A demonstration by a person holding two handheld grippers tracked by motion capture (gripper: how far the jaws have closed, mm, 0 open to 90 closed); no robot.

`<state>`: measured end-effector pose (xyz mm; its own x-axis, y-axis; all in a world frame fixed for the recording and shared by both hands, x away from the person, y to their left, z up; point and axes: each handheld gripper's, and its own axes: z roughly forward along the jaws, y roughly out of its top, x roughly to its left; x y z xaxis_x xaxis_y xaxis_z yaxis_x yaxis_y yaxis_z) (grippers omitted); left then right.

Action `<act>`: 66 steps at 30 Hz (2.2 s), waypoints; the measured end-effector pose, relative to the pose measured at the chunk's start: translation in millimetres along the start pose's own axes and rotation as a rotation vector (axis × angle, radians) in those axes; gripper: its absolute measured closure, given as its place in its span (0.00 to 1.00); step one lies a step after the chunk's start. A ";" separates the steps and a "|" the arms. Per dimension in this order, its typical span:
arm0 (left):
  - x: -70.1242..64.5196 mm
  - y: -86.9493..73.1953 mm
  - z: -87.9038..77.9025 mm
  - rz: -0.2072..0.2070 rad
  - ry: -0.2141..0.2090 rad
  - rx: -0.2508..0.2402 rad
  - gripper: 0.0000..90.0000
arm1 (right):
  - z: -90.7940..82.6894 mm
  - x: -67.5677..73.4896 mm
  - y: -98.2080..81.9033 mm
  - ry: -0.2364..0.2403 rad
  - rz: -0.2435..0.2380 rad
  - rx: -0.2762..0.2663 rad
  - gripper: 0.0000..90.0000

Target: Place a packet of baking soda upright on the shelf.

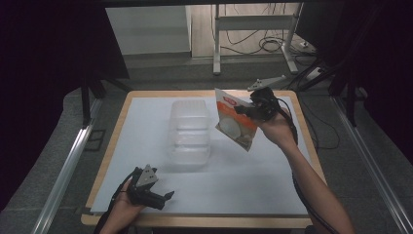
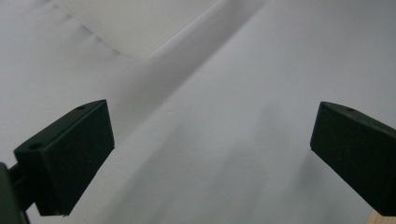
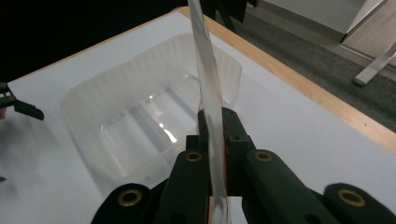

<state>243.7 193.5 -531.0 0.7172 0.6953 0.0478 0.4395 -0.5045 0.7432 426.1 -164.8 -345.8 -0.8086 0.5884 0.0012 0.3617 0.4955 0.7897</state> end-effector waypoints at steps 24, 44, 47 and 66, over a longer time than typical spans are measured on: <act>0.3 -0.3 -0.7 0.008 -0.001 -0.004 0.00 | 48.4 20.9 48.3 0.072 -0.049 0.001 0.98; 0.3 -0.6 -1.2 0.011 -0.005 -0.006 0.00 | 88.9 80.5 64.1 0.212 -0.137 0.032 0.98; 0.0 -0.7 -1.1 0.008 -0.007 -0.009 0.00 | 94.5 84.7 63.2 0.217 -0.137 0.038 0.98; -0.5 -0.6 -1.2 0.012 -0.007 -0.005 0.00 | 128.0 86.4 30.6 0.208 -0.129 0.088 0.97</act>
<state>242.4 194.1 -530.7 0.7261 0.6855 0.0525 0.4281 -0.5105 0.7457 426.6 -17.1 -400.0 -0.9254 0.3771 0.0369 0.2807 0.6169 0.7353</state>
